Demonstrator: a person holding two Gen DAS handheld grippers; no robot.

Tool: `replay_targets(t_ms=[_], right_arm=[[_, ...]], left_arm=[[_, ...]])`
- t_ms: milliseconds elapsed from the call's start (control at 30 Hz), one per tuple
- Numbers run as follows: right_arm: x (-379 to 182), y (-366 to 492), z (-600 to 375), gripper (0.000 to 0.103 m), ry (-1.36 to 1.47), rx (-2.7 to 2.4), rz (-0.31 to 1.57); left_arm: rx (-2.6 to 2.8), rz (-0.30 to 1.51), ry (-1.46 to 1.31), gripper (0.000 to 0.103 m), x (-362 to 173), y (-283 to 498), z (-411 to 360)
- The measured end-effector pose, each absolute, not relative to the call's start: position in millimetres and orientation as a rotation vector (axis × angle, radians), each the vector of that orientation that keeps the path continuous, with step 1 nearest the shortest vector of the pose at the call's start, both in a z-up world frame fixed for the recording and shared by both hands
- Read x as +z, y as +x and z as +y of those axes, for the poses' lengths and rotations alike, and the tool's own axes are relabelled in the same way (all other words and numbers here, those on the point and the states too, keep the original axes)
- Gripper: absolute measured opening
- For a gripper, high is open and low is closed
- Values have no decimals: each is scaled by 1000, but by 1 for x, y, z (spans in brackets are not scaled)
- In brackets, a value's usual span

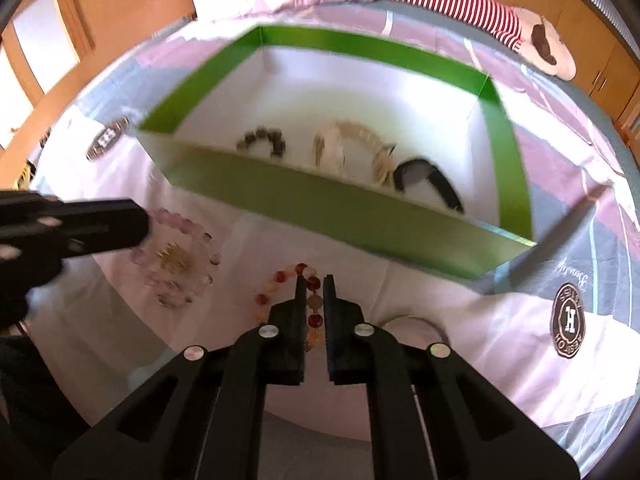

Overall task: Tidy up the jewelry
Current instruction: 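Close the right gripper on the red bead bracelet while the left closes on the pink crystal bracelet, then lift both bracelets and carry them over the green box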

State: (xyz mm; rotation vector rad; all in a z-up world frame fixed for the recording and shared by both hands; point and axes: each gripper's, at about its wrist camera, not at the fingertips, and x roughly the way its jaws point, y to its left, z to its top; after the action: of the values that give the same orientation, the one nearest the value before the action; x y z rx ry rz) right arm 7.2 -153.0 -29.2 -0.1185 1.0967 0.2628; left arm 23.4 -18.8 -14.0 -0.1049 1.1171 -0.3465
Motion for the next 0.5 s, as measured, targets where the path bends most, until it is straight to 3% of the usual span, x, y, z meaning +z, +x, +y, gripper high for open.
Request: replay_targets(t_ms=[500], right_arm=[[21,0,-179,8,7,274,991]], left_arm=[[-253,961,13,8,10,16,-33]])
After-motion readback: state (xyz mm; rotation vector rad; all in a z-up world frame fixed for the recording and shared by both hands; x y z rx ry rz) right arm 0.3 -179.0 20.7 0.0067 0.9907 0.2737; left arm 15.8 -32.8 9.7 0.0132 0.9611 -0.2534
